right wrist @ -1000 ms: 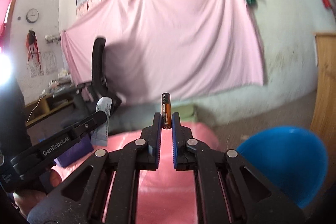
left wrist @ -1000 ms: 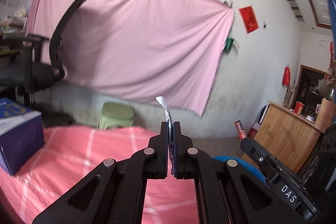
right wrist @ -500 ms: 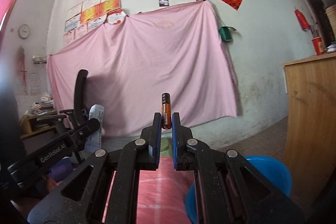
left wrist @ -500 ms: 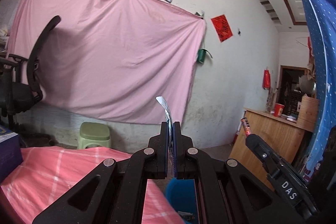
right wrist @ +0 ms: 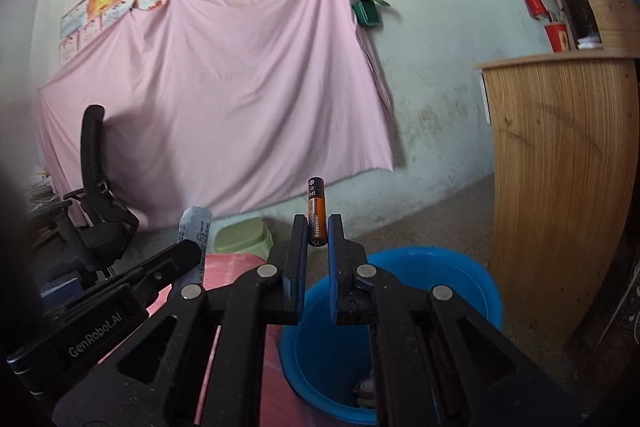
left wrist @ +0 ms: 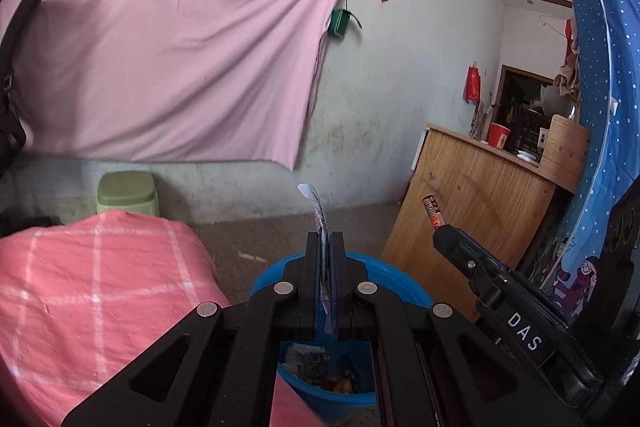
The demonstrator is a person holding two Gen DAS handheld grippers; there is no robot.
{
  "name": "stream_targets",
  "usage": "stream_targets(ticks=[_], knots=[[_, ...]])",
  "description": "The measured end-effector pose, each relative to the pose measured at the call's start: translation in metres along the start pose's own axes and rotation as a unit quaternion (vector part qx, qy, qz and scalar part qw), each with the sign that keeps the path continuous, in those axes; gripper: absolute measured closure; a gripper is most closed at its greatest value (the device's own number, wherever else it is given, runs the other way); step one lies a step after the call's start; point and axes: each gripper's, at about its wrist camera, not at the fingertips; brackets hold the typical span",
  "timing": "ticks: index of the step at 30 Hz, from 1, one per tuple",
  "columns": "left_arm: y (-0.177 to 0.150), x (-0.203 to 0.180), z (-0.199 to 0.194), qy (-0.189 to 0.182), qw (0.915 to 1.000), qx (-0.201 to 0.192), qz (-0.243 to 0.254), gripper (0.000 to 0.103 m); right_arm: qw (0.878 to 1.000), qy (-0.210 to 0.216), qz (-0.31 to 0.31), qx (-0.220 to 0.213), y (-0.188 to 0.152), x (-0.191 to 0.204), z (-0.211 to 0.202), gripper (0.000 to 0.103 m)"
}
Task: Collect trash
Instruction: 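Carry the white tube and orange battery over the blue basin, then open both tools above the basin to drop the tube and battery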
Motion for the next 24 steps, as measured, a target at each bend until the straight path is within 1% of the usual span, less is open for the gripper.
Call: stream_targets(ticks=[3, 5, 8, 11, 16, 20, 24], knots=[[-0.001, 0.000, 0.004, -0.006, 0.9998, 0.017, -0.006, 0.101, 1.000, -0.011, 0.003, 0.017, -0.006, -0.005, 0.006, 0.077], [-0.004, 0.000, 0.009, -0.010, 0.9992, 0.035, -0.015, 0.101, 0.999, -0.014, 0.009, 0.032, -0.010, -0.010, 0.011, 0.077], [-0.006, 0.004, 0.013, -0.014, 0.9981, 0.048, -0.035, 0.101, 0.998, -0.021, 0.017, 0.048, -0.015, -0.016, 0.018, 0.077], [-0.007, 0.007, 0.019, -0.019, 0.9963, 0.063, -0.056, 0.101, 0.998, -0.026, 0.024, 0.056, -0.019, -0.022, 0.020, 0.077], [-0.010, 0.011, 0.026, -0.016, 0.9939, 0.082, -0.072, 0.099, 0.997, -0.026, 0.028, 0.063, -0.023, -0.025, 0.021, 0.076], [-0.011, 0.012, 0.029, -0.012, 0.9931, 0.088, -0.076, 0.095, 0.997, -0.026, 0.029, 0.065, -0.023, -0.024, 0.021, 0.076], [-0.012, 0.014, 0.028, -0.006, 0.9932, 0.084, -0.081, 0.086, 0.997, -0.027, 0.029, 0.064, -0.024, -0.025, 0.021, 0.076]])
Point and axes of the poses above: each gripper's, at about its wrist camera, not at the fingertips, and z roughly the way its jaws point, x to its left, y to its top, and after that the axes turned 9 degrees about -x, right-handed
